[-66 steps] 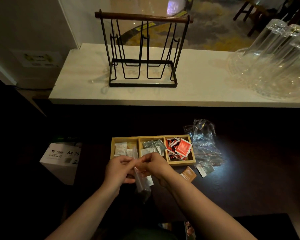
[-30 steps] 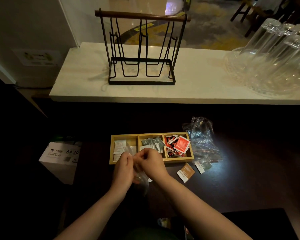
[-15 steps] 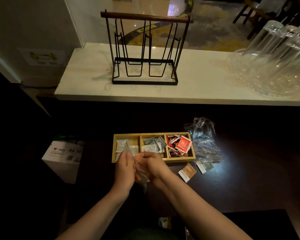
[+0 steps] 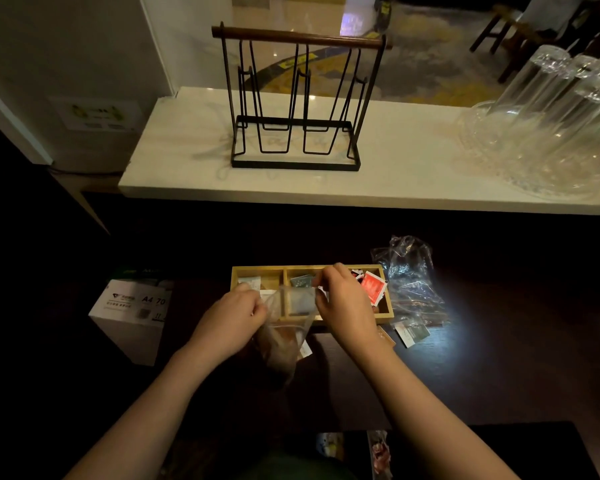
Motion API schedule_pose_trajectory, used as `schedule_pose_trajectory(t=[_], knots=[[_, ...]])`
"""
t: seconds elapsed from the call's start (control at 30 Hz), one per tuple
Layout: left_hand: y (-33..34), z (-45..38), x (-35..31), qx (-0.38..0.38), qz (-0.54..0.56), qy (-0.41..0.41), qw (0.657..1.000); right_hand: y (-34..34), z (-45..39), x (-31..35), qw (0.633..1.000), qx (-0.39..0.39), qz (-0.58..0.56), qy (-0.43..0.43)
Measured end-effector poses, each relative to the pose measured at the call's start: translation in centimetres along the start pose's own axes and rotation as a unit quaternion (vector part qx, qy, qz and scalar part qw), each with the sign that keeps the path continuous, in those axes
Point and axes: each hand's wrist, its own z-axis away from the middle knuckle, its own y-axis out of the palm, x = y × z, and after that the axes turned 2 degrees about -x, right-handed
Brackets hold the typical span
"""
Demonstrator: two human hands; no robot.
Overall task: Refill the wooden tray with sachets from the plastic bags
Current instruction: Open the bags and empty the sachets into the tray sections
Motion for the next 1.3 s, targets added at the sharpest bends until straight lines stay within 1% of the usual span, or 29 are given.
schedule_pose_trajectory(t=[0.03,0.07,0.13,0.17,0.2,0.23,0.3,0.37,0.4,0.47,0.5,0.57,0.63,0.7,0.73,0.77,0.83,0.9,0.93,0.97,1.0,1.1,1.2,1.3], knots=[[0.1,-0.2,-0.2,-0.003,0.024,-0.011,1.0,-0.1,0.0,0.5,0.999,-0.002,-0.004,-0.043],[0.3,-0.5,-0.5,-0.006,0.045,-0.019,0.999,-0.2,0.2,1.1,0.996,0.019,-0.018,-0.081],[0.5,-0.9,-0.5,-0.009,0.083,-0.031,0.996,-0.2,0.6,2.4,0.985,0.108,-0.054,-0.121],[0.5,-0.9,-0.4,-0.008,0.107,-0.036,0.994,0.0,0.8,2.8,0.978,0.153,-0.055,-0.13],[0.5,-1.0,-0.3,-0.001,0.139,-0.039,0.99,0.5,0.9,3.0,0.973,0.183,-0.042,-0.137],[0.6,-0.9,-0.1,0.011,0.175,-0.04,0.984,1.1,1.0,3.0,0.971,0.19,-0.024,-0.144],[0.8,-0.4,0.1,0.037,0.251,-0.048,0.966,2.1,0.8,2.9,0.976,0.154,-0.008,-0.155],[1.0,0.0,0.6,0.042,0.36,-0.082,0.928,2.4,0.1,2.9,0.982,0.12,-0.021,-0.144],[1.1,0.0,1.1,0.023,0.405,-0.108,0.908,2.3,-0.3,3.0,0.983,0.113,-0.028,-0.142],[1.8,-0.3,2.8,-0.023,0.441,-0.184,0.878,1.9,-1.0,3.3,0.983,0.106,-0.055,-0.138],[2.4,-0.3,3.6,-0.025,0.441,-0.224,0.869,1.5,-1.3,3.7,0.982,0.103,-0.078,-0.135],[3.7,0.3,4.3,0.024,0.464,-0.281,0.84,0.7,-2.0,4.5,0.977,0.103,-0.13,-0.131],[4.8,1.0,4.1,0.072,0.524,-0.312,0.789,-0.2,-2.6,5.3,0.969,0.112,-0.186,-0.12],[5.0,1.4,3.5,0.066,0.604,-0.342,0.717,-0.9,-3.1,6.1,0.958,0.125,-0.235,-0.104],[5.0,1.4,3.3,0.053,0.624,-0.357,0.694,-1.1,-3.3,6.4,0.953,0.129,-0.259,-0.094],[5.0,1.3,3.2,0.047,0.623,-0.368,0.689,-1.4,-3.5,6.6,0.947,0.131,-0.281,-0.083],[5.1,1.2,2.8,0.077,0.62,-0.373,0.686,-1.8,-4.1,6.8,0.938,0.126,-0.314,-0.07],[5.0,1.2,2.4,0.109,0.649,-0.351,0.666,-2.1,-4.8,6.6,0.933,0.118,-0.335,-0.063],[4.9,1.2,2.2,0.101,0.665,-0.339,0.658,-2.3,-5.1,6.5,0.932,0.113,-0.34,-0.055],[4.7,1.1,2.3,0.075,0.67,-0.333,0.659,-2.4,-5.4,6.4,0.932,0.106,-0.343,-0.045],[4.5,0.9,2.4,0.04,0.665,-0.329,0.669,-2.5,-5.6,6.2,0.932,0.099,-0.346,-0.034],[3.4,0.6,2.9,-0.059,0.603,-0.32,0.728,-2.9,-6.3,5.2,0.94,0.085,-0.329,-0.005],[2.4,0.0,4.0,-0.139,0.529,-0.282,0.788,-2.5,-6.8,3.6,0.954,0.107,-0.279,0.03],[1.5,-0.8,4.9,-0.214,0.467,-0.244,0.823,-1.2,-6.8,2.3,0.967,0.126,-0.214,0.05]])
